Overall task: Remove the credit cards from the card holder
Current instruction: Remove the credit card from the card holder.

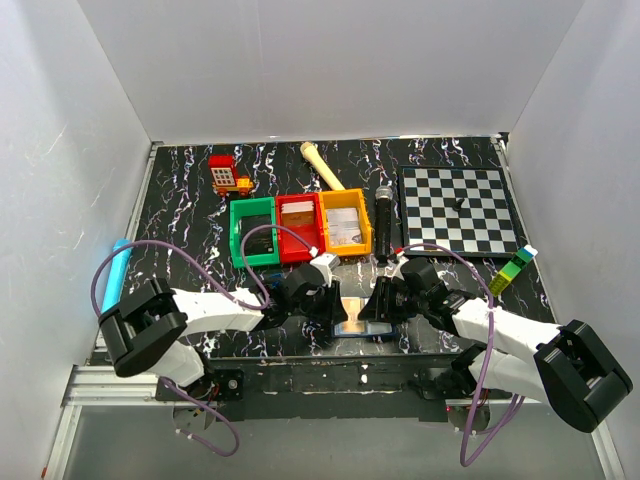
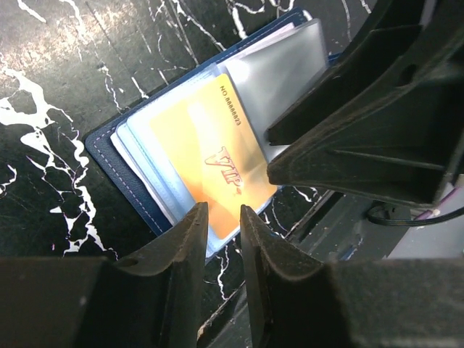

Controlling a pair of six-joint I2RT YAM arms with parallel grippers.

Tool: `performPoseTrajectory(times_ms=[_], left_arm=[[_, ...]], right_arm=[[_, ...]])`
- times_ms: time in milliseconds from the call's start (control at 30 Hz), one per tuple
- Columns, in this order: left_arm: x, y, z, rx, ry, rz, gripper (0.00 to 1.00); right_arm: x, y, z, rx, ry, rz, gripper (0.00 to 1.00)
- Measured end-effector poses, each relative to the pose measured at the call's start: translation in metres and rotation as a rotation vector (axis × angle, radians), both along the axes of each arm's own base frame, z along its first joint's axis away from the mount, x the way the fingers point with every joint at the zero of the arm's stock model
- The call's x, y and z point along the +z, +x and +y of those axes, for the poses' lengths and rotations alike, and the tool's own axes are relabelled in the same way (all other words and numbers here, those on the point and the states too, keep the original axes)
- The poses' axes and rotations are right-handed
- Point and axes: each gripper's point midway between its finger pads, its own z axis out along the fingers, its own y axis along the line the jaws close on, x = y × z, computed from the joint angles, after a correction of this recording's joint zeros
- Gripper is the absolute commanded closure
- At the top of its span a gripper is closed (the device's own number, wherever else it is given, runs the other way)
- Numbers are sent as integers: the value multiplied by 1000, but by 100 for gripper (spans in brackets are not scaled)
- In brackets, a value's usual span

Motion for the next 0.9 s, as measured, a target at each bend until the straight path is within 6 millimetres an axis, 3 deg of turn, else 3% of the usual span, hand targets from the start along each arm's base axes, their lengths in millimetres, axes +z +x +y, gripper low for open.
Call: performPoseTrajectory(times_ms=[267,667,900], left_arm=[[-19,-2,4,3,51,32,80],[-22,-1,6,23,62,41,81],[-22,-1,6,32,61,44,81]], right_arm=[[3,3,3,-5,15,-11,50],[9,8,7,-17,44,-25,50],[0,8,7,-19,29,-4,50]])
